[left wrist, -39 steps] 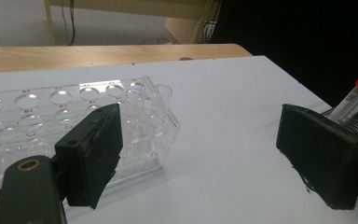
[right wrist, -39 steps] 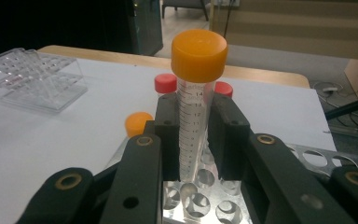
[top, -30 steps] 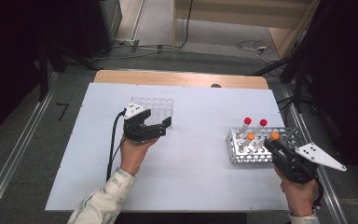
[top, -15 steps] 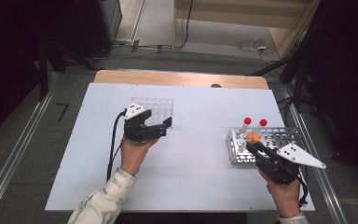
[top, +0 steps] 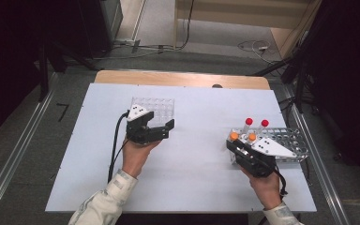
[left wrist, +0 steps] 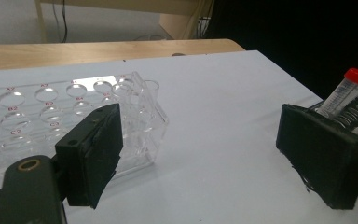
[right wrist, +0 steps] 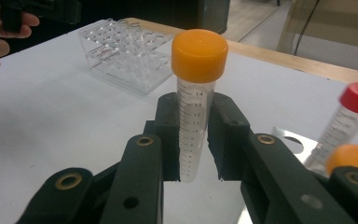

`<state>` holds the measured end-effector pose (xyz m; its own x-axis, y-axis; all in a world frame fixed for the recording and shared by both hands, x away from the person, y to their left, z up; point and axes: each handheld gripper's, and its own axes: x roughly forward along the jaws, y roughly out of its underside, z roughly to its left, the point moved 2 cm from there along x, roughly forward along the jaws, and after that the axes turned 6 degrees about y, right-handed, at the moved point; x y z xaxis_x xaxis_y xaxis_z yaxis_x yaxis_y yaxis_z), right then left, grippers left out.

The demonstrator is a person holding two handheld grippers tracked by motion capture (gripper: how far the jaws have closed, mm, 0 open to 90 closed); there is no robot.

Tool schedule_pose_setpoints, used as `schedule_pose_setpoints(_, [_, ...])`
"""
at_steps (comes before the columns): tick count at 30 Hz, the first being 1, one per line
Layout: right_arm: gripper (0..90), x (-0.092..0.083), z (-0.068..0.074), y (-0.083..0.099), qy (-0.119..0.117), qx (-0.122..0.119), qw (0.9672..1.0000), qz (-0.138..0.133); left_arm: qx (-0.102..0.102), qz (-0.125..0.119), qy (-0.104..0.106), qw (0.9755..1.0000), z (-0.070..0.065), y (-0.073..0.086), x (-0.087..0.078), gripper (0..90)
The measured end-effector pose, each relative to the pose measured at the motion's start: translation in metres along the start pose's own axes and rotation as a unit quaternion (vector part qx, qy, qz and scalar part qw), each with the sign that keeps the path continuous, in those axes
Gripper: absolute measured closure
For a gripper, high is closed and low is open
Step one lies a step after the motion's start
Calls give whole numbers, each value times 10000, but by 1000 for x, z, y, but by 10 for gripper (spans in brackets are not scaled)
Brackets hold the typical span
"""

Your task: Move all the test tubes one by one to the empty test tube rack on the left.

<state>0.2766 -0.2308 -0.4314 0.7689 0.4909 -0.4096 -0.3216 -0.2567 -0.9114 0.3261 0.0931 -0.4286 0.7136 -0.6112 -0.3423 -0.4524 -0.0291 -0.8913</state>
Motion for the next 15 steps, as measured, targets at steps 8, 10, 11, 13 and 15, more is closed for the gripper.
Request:
schedule_pose_setpoints(8, [719, 24, 16, -3, -133, -81, 9998, 103, 36, 18, 46, 10000, -3, 0, -1, 158])
schedule_pose_setpoints(10, [719, 29, 20, -4, -162, -122, 9997, 120, 23, 3, 52, 10000, -3, 0, 0, 158])
schedule_pose_setpoints(11, [719, 32, 21, -5, -181, -131, 9997, 125, 30, 2, 55, 10000, -3, 0, 0, 158])
schedule_pose_setpoints(13, [720, 38, 25, -6, -200, -147, 9996, 154, 41, 12, 61, 10000, -4, 1, 0, 158])
schedule_pose_setpoints(15, [720, 44, 29, -6, -235, -160, 9994, 185, 43, 28, 90, 9999, -6, 1, 0, 158])
